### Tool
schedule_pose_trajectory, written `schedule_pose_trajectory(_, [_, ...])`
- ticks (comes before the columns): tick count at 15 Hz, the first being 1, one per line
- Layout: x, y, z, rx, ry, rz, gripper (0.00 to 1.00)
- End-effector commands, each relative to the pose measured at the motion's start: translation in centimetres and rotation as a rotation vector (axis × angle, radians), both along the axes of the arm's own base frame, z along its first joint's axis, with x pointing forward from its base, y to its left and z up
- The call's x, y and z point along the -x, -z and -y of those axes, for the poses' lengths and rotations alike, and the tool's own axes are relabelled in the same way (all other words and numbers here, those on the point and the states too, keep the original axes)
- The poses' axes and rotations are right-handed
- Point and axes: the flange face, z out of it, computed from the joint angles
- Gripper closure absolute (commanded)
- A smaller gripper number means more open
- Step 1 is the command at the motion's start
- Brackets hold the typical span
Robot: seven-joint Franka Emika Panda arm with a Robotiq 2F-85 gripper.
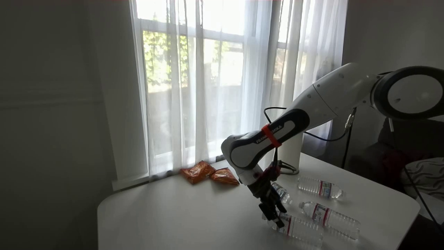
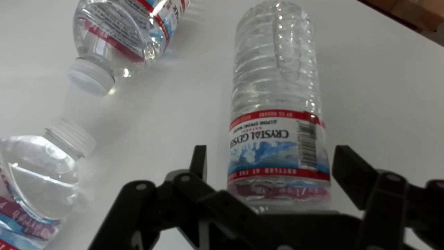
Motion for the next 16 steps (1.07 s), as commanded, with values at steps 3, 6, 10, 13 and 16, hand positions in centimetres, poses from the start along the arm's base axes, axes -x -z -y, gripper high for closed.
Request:
schedule_pose_trajectory(3, [-0.8,0.8,-0.5,0.019,-0.009,-0.06,0.14])
schedule_pose_trajectory(6, [-0.9,1.1,-0.6,0.018,-0.01,-0.067,0.03])
schedule_pose_trajectory(10, [-1.0,1.8,-0.5,0.019,-0.006,-0.074,0.33])
schedule_pose_trajectory(13, [-1.1,1.8,-0.4,0.021,-0.003,-0.073,0.56])
schedule_pose_trajectory(16, [-1.2,1.1,-0.2,0.046,0.005,-0.069,0.64])
